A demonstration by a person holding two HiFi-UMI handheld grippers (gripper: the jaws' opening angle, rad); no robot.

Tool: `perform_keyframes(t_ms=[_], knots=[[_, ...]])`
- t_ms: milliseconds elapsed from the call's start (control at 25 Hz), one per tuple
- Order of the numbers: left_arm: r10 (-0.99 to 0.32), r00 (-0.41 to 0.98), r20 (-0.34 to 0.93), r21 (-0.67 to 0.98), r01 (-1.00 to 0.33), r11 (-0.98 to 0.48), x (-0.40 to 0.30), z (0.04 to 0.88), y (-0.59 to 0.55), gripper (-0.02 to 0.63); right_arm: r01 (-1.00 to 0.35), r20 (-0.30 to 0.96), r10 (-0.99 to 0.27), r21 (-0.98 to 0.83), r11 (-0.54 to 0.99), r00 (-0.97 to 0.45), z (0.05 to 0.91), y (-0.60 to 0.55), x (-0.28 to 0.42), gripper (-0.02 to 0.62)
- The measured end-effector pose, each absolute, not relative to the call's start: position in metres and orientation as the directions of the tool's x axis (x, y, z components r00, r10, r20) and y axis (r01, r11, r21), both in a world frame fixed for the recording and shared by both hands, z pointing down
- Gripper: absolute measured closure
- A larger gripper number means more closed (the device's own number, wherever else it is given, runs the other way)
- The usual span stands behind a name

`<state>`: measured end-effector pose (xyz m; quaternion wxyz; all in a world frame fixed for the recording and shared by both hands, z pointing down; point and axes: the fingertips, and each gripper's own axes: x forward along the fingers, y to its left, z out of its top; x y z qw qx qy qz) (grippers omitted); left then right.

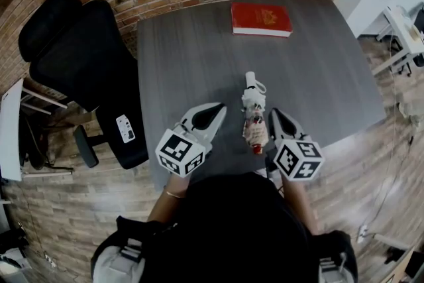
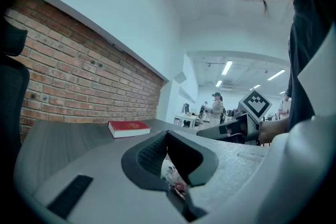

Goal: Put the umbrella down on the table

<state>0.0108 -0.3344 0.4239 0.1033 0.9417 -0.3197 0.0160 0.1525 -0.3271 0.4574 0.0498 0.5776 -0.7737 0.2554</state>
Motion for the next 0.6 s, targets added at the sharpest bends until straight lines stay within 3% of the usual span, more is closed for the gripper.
perform_keyframes(t_ms=[600], knots=[[-0.590, 0.801, 0.102, 0.190, -0.598, -0.779, 0.0151, 0.4250, -0.3338, 0.604, -0.920, 0.384, -0.864, -0.338, 0.196, -0.325, 0.4587, -0.3256, 0.1553, 0.598]])
